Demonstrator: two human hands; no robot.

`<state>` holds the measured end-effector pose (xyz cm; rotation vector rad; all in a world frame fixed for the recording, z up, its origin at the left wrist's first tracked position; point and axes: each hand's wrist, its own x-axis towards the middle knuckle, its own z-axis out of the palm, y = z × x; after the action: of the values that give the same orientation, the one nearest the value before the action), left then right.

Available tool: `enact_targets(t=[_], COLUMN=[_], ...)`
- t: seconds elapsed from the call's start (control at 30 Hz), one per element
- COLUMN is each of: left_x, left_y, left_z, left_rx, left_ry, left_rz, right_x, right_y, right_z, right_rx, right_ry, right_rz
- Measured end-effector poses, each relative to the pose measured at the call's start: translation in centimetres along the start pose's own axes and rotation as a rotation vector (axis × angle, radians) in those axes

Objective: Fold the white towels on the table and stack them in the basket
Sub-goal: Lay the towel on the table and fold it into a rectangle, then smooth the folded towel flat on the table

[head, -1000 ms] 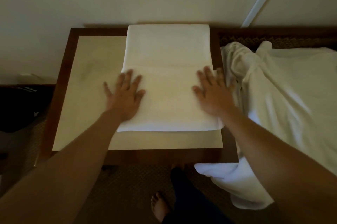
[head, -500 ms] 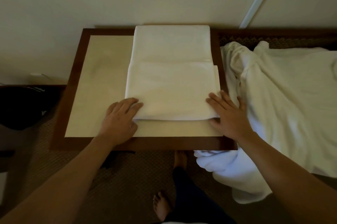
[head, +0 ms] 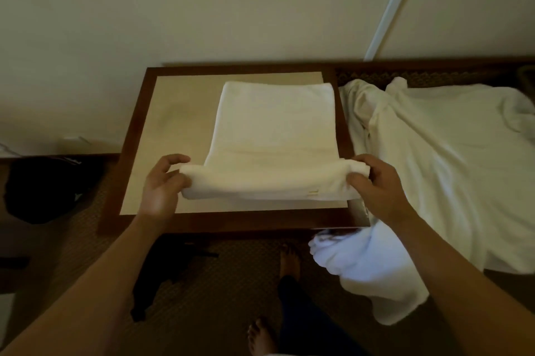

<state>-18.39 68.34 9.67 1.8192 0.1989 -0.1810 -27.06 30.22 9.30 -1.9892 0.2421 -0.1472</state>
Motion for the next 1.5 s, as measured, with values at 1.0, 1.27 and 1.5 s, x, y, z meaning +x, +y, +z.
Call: enact_targets(t=[1.0,1.27,1.5], left_x=[10.5,14.1,13.4], left_y=[-3.9,-2.6,0.3], left_z=[14.4,8.7,11.2], left_rx=[1.25,0.742,0.2], left_ry=[-0.404,0.09,0.091], left_rz=[0.835,-0.065,-0.354], right_x=[26.8,20.2,19.9], right_y=[5.5,4.4,2.9], right_z=[3.4,5.6,8.4], right_rx=[-0.891,-0.739,-0.436], right_ry=[-0.348,-0.364,-0.212], right_rz=[-0.008,0.276,0.39])
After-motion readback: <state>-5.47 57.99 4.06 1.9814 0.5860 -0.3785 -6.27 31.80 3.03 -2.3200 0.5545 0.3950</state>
